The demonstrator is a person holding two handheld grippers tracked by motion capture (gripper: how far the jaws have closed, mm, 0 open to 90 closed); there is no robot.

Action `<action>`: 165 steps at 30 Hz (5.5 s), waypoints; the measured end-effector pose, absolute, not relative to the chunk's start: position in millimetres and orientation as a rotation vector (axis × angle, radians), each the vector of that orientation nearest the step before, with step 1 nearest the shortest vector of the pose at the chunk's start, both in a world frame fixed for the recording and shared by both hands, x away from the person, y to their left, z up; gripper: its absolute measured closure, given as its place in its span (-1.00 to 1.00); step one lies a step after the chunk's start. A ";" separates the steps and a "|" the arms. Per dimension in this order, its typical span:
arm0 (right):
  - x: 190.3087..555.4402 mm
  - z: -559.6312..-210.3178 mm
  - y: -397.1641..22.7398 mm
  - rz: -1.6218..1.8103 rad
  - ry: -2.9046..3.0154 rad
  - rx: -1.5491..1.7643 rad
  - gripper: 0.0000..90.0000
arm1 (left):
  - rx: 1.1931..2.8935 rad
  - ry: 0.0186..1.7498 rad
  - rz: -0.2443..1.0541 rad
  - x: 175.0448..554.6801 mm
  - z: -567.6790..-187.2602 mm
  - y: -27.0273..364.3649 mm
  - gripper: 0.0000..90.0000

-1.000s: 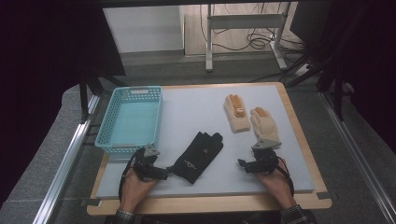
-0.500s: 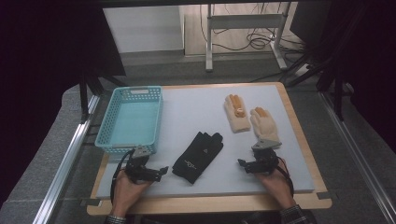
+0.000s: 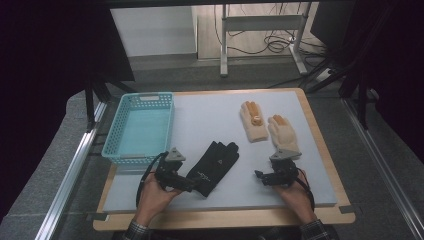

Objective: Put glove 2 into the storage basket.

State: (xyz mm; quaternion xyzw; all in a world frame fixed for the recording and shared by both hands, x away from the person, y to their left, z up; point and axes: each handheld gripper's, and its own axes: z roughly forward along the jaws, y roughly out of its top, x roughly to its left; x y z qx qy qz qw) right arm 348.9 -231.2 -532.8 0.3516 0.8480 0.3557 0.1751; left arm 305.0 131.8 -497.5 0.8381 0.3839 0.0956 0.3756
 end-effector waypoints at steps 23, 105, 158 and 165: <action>349.0 -532.9 -231.3 1.010 2.402 0.998 -0.58 | 2.379 1.047 0.256 345.1 -529.7 54.0 -1.00; 349.0 -532.9 -231.4 1.013 2.402 0.998 -0.58 | 2.088 1.894 0.496 462.4 -485.3 300.6 0.31; 348.8 -532.9 -231.2 1.010 2.402 0.997 -0.58 | 1.990 1.532 0.382 421.7 -447.9 298.4 -0.96; 348.8 -532.9 -231.3 1.010 2.402 0.997 -0.58 | 2.031 1.399 0.390 415.0 -439.7 269.6 -0.96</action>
